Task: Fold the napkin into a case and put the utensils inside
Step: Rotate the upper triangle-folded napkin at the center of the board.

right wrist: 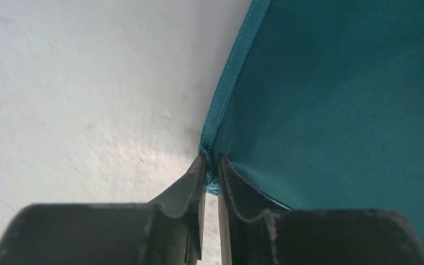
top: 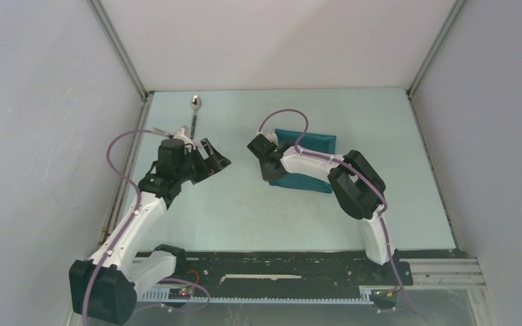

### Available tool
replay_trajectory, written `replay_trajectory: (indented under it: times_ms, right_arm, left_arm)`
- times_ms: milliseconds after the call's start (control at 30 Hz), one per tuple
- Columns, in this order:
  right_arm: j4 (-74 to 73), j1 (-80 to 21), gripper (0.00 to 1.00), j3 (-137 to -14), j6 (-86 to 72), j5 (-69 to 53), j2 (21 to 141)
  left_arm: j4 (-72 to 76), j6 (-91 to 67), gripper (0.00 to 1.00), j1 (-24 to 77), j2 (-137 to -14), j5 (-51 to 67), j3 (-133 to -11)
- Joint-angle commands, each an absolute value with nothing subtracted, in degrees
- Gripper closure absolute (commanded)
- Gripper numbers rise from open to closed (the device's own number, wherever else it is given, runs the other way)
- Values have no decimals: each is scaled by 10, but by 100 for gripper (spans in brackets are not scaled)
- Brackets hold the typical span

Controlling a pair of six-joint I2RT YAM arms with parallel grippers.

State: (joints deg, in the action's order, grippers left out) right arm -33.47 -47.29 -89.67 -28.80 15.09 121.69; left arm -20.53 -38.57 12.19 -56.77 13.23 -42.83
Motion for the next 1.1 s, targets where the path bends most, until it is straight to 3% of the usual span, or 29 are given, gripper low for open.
replay_trajectory:
  times_ms: [0,67,333,767,933,1067]
  right_arm:
    - [-371,-466,76,-846,-228,125,1180]
    - [-341,-459,74,-836,-211,66,1165]
    - [-355,-427,76,-755,-198,65,1128]
    - [-387,-332,75,-572,-211,159,952]
    - [-402,-269,65,-540,-219,168,891]
    - [-367,-246,41,-525,-214,71,810]
  left_arm:
    - [-192,-387,10,115,-571,138,-437]
    - [-190,-391,9,114,-572,139,-436]
    - [-181,-398,9,114,-575,150,-435]
    - [-74,-472,8,117,-669,253,-437]
    - [-12,-513,7,150,-786,317,-491]
    - [16,-509,9,207,-912,328,-579]
